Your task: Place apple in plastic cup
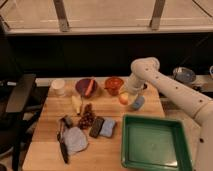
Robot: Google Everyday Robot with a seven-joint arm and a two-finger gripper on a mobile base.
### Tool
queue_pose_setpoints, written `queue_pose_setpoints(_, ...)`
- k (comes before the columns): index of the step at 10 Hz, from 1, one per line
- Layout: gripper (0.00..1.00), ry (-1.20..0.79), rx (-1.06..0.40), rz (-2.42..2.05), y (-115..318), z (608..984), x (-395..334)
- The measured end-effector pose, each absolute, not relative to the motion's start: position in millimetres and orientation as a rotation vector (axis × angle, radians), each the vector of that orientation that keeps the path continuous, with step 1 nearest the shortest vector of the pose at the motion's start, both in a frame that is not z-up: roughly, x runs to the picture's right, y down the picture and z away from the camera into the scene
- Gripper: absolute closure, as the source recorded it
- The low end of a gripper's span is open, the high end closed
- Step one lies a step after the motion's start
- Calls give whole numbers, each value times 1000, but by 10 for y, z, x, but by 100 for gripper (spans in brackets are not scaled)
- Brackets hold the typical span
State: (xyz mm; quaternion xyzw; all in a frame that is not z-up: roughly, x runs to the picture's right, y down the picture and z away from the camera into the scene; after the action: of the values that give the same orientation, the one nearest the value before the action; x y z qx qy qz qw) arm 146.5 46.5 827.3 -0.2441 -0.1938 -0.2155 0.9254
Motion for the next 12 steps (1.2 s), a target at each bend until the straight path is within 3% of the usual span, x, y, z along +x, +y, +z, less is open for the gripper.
queue_pose_setpoints(4, 99, -354, -477, -335, 308, 8146, 1974)
queue_pose_setpoints(5, 95, -354, -478, -324, 300, 8169, 1996)
queue_pose_setpoints(11, 34, -362, -504, -287, 335, 8375, 2032)
queue_pose_setpoints(12, 29, -364, -505, -287, 340, 8383, 2029)
